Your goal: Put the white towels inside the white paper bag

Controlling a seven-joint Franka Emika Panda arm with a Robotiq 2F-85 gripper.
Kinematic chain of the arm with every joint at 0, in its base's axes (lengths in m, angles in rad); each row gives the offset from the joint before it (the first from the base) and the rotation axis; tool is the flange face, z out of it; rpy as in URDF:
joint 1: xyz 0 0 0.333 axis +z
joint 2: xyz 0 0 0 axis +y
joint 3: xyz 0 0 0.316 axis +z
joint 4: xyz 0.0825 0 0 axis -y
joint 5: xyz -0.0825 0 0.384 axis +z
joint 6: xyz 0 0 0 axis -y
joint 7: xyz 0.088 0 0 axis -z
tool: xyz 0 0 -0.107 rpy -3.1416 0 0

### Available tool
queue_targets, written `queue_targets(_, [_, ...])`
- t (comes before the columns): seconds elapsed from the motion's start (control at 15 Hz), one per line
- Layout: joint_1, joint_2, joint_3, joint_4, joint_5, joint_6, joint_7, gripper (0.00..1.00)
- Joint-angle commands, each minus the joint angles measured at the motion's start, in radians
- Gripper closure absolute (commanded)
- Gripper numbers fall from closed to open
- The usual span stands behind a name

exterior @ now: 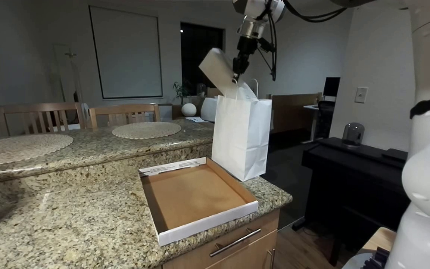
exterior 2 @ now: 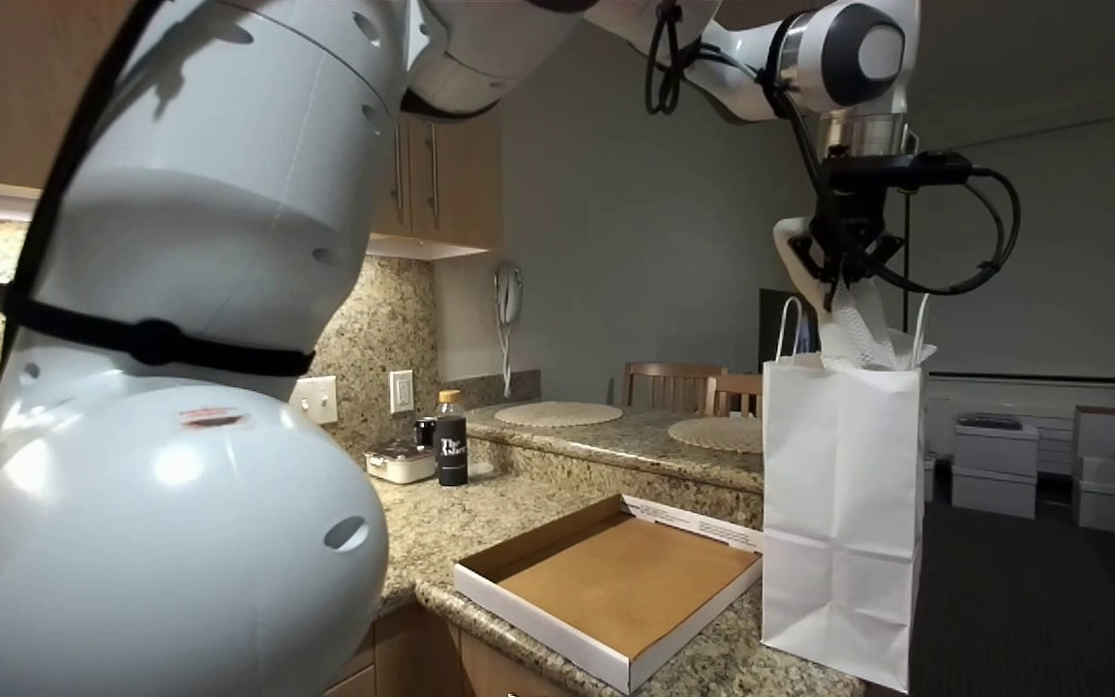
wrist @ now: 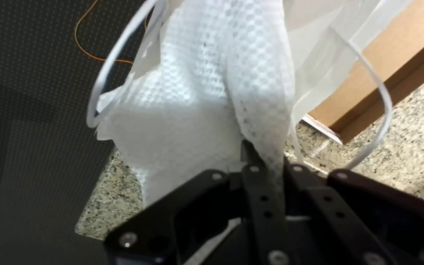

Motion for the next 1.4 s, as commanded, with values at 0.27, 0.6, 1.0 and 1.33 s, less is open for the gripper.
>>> queue_targets(0.27, [-0.011, -0.193, 0.069, -0.229, -0.044, 0.063, -0.106, 0.98])
queue_targets(0.6, [-0.031, -0.250, 0.083, -0.270, -0.024, 0.038, -0.113, 0.98])
queue_targets(1.0, [-0.039, -0.219, 0.076, -0.274, 0.009, 0.060, -0.107, 0.98])
queue_targets(1.33, [-0.083, -0.170, 0.070, -0.274, 0.111, 0.076, -0.129, 0.98])
